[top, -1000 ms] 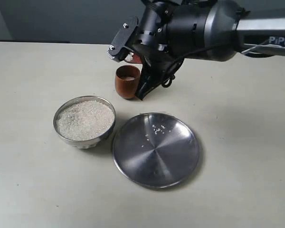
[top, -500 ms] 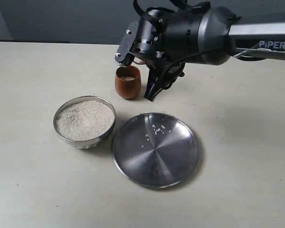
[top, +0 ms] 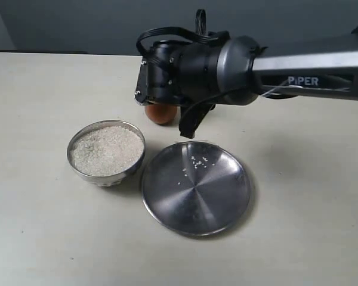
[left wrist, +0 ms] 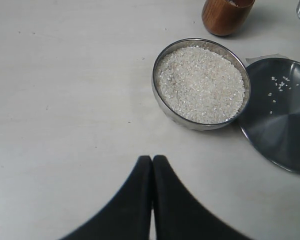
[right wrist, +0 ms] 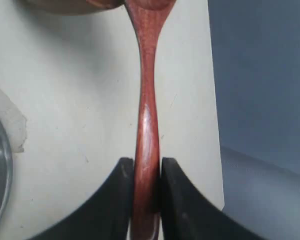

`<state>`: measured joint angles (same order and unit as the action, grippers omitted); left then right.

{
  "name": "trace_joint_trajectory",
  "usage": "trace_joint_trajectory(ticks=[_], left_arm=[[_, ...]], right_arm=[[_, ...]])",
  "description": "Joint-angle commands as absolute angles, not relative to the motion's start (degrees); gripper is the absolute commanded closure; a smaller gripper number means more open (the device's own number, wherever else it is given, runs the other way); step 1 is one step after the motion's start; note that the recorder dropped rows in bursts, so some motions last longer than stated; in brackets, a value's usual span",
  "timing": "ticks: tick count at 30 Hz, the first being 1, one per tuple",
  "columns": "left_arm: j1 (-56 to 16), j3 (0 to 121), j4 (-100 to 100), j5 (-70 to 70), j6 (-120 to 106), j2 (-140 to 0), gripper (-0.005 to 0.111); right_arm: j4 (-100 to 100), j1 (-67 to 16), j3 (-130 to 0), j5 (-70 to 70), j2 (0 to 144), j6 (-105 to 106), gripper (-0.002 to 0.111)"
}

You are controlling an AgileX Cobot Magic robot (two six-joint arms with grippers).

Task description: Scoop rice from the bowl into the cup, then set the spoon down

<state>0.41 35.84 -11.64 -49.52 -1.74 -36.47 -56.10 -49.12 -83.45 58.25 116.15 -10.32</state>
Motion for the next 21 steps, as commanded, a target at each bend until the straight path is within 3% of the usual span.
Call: trace_joint_trajectory(ticks=[1, 21], left_arm=[[0.5, 36.1, -11.3, -49.3, -1.7, -36.7, 0.106], [0.5, 36.1, -11.3, -49.3, -1.7, -36.7, 0.106]], right_arm=[[-57.7, -49.1, -83.8, 60.0, 116.5, -10.0, 0.109], [-64.4, -52.0, -83.8, 62.6, 116.5, -2.9, 0.109]])
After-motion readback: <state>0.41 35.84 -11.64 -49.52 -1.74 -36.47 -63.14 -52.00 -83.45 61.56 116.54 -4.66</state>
